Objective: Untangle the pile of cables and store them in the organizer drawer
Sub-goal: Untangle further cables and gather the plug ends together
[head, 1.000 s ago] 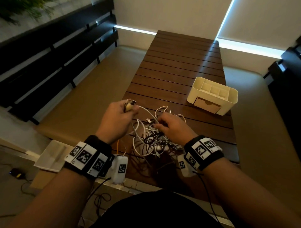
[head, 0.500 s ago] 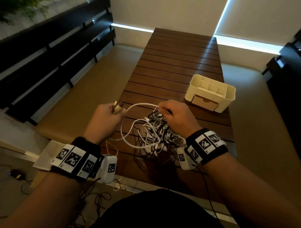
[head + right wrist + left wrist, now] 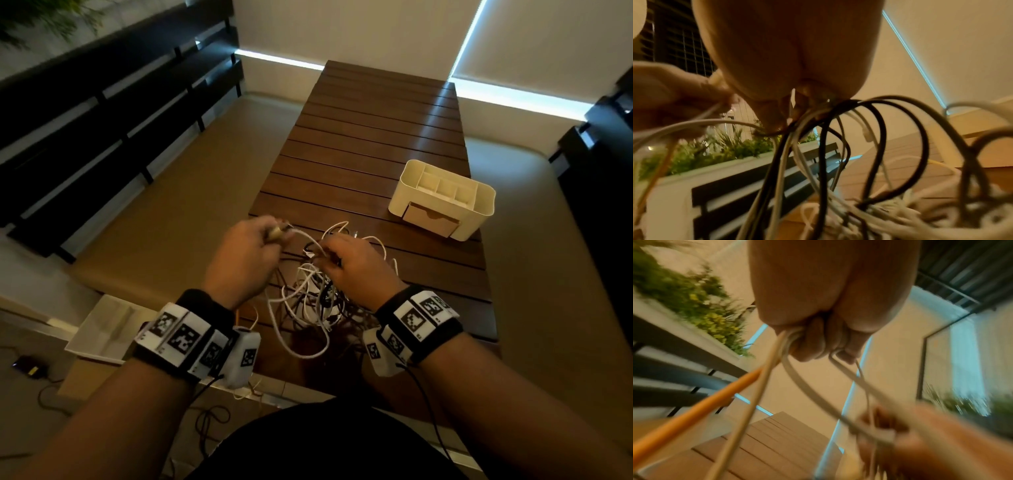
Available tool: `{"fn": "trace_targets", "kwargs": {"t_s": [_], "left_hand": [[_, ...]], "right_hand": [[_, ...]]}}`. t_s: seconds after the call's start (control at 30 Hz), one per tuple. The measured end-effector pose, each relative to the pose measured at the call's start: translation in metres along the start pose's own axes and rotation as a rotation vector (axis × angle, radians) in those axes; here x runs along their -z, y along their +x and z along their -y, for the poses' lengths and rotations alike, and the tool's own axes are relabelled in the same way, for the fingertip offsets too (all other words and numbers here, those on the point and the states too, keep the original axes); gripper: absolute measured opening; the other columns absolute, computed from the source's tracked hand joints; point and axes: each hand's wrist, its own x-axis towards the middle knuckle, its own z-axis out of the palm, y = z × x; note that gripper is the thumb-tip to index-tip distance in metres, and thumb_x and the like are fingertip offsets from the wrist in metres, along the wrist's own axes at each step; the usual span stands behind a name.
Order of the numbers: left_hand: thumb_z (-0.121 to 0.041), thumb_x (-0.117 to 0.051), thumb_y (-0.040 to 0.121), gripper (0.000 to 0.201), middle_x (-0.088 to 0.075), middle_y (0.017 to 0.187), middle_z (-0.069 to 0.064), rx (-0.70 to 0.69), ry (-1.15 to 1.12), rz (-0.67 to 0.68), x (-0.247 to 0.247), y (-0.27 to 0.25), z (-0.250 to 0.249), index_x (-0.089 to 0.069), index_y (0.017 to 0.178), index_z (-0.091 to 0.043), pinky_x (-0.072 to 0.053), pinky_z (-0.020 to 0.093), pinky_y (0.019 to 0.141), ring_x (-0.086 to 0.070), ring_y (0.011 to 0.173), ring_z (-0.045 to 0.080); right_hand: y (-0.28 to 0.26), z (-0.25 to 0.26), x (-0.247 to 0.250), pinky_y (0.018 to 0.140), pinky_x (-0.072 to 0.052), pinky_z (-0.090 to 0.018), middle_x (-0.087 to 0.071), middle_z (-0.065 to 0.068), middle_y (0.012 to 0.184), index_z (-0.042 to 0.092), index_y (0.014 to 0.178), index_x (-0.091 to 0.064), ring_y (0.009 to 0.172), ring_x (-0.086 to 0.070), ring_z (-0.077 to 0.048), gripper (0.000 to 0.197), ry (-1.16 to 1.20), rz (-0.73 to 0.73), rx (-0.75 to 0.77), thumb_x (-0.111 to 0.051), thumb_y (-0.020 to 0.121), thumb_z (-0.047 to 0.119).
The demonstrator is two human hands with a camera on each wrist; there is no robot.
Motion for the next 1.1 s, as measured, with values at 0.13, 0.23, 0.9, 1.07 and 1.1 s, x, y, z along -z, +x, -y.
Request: {"fn": "trace_targets", "kwargs": {"t_s": [0.13,0.23,0.9,1.07,1.1], "left_hand": [[-0.026,-0.056,0.1,0.026,-0.05,0.066,0.0,0.046,-0.092,-0.092,0.015,0.003,0.005,-0.061,0.083,-0.007,-0.033,0.02,0.049,-0.037,0.048,0.003],[-0.023,-0.056,0.1,0.031,-0.042,0.059,-0.002,0.066,-0.132,-0.108,0.01,-0.003,0.009,-0.054,0.071,-0.013,-0.031,0.014,0.043,-0.036,0.044,0.003],[-0.027,-0.058,0.1,0.033,-0.05,0.063,-0.007,0.056,0.166,0.201,-0.004,0.009,-0.006,-0.051,0.068,-0.027,-0.029,0.027,0.051,-0.044,0.056,0.009],[-0.029,-0.054,0.101,0.024,-0.053,0.072,0.0,0.175,-0.098,-0.212,0.024,0.011,-0.005,-0.061,0.085,-0.013,-0.035,0.017,0.049,-0.042,0.055,0.004],[-0.03,-0.054,0.101,0.027,-0.054,0.074,0.005,0.173,-0.128,-0.26,0.032,0.013,-0.004,-0.063,0.088,-0.008,-0.037,0.022,0.052,-0.043,0.058,0.008]], "right_hand": [[-0.007,-0.024,-0.009,0.086,-0.049,-0.037,-0.051,0.01,0.096,0.02,0.105,-0.062,0.09,-0.052,-0.013,0.024,-0.142,0.127,-0.194,-0.057,0.098,0.042],[-0.006,-0.03,-0.002,0.089,-0.048,-0.041,-0.061,0.005,0.099,0.019,0.103,-0.065,0.094,-0.056,-0.017,0.022,-0.16,0.105,-0.211,-0.058,0.098,0.039],[0.009,-0.003,0.002,0.082,-0.027,-0.035,-0.065,0.01,0.101,0.027,0.109,-0.072,0.094,-0.059,-0.015,0.024,-0.311,-0.077,0.102,-0.055,0.097,0.04],[-0.004,-0.02,-0.001,0.103,-0.023,-0.042,-0.053,0.01,0.124,0.031,0.125,-0.06,0.119,-0.05,-0.015,0.033,-0.375,0.2,-0.142,-0.06,0.094,0.043],[-0.008,-0.026,-0.003,0.106,-0.022,-0.045,-0.053,0.009,0.128,0.031,0.126,-0.058,0.123,-0.049,-0.017,0.033,-0.393,0.241,-0.186,-0.061,0.094,0.039]]}}
